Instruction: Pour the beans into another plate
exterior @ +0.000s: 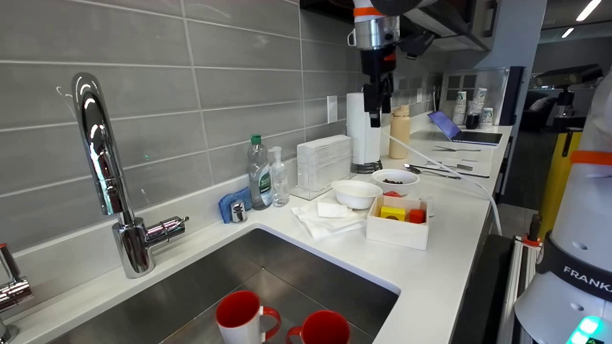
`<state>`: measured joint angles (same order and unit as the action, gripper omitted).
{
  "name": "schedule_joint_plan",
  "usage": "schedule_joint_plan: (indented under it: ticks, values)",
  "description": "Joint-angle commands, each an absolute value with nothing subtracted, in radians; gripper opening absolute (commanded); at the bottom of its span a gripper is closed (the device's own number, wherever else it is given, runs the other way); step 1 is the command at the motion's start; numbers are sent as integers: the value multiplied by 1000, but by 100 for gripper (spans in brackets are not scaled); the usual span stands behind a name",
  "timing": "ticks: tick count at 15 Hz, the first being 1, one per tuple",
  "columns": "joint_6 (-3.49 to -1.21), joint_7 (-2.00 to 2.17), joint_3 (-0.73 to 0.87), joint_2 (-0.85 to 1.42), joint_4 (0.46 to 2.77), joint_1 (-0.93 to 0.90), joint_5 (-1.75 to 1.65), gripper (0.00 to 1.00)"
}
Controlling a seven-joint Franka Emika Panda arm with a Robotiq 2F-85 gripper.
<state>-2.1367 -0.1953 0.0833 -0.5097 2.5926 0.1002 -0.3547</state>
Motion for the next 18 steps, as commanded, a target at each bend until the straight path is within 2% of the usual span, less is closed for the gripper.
schedule_joint_plan:
  ticks: [1, 6, 11, 14, 18]
  values:
    - [-2303, -339, 164, -470, 2647, 141, -470, 100]
    - [-2654, -358, 243, -358, 2736, 249, -601, 100]
    - [-2962, -249, 236, -196, 2761, 413, -813, 100]
    - [-3057, -90, 213, -120, 2729, 528, -1052, 100]
    - [-3041, 69, 214, -74, 2702, 577, -1264, 100]
